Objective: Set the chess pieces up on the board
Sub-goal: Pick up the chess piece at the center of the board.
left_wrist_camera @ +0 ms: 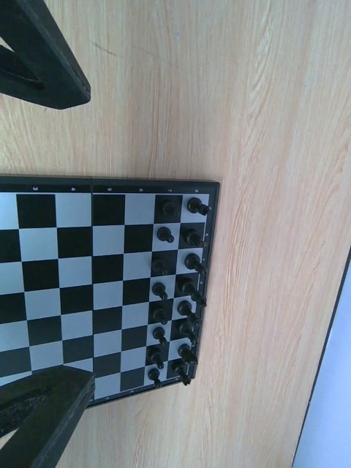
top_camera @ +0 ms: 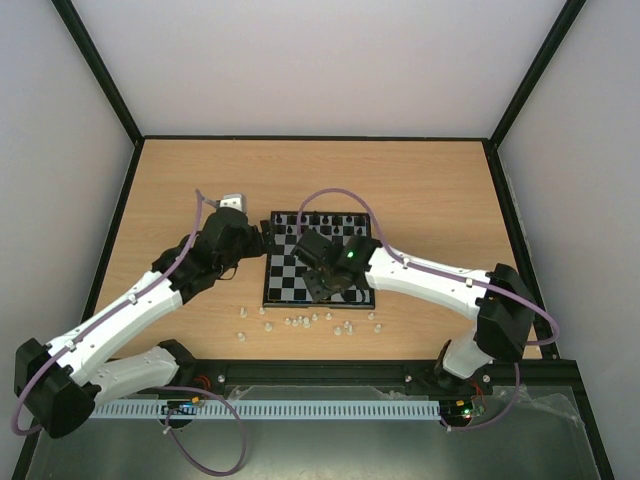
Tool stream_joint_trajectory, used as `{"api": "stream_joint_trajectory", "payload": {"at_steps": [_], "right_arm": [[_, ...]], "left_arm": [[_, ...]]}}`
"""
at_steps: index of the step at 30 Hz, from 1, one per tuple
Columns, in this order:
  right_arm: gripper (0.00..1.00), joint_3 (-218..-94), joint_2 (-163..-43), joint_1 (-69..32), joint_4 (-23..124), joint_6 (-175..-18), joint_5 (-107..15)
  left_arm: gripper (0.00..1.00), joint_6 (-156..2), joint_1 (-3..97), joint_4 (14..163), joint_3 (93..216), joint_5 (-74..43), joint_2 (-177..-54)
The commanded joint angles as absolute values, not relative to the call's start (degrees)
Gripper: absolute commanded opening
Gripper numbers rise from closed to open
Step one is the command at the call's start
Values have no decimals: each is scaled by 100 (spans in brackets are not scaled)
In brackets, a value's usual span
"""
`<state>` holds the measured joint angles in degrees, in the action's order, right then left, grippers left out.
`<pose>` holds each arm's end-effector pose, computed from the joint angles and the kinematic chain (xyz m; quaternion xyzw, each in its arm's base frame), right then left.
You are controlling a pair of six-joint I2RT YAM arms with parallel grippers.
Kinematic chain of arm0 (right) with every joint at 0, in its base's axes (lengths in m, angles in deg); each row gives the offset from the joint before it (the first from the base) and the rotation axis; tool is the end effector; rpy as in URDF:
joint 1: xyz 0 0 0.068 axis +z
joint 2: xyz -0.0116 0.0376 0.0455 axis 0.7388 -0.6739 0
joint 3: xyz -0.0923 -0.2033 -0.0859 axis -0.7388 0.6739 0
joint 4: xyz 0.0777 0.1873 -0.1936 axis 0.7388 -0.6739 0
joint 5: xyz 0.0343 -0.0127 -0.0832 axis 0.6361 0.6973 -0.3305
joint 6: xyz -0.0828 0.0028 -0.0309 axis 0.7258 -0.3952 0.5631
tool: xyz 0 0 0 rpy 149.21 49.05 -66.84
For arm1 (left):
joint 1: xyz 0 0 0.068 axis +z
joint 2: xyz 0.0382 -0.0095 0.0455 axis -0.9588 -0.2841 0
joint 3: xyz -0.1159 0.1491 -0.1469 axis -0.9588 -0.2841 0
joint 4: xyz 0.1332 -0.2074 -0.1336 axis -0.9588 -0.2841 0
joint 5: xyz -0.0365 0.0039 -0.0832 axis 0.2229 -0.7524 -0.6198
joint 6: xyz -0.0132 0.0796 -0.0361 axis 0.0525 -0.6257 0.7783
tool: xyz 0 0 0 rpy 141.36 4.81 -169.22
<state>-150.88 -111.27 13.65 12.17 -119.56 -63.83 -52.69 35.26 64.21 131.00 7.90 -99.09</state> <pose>0.1896 0.3163 0.1874 -0.2337 0.9274 0.1378 0.2574 0.2493 -0.1701 0.2423 -0.0457 0.8688 -0.1960 0.4523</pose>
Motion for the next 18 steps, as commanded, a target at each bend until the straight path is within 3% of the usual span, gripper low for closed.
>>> {"api": "stream_joint_trajectory", "payload": {"at_steps": [1,18], "right_arm": [[48,-15157,-11237,1916,865,-12047,-6247],[38,-14847,-12207,2410,1410,-12258,-5780]], "left_arm": [[100,-5027,3544,6197,13000,968,-9696],[100,-4948,3544,5904,12900,1175,-9040]]}}
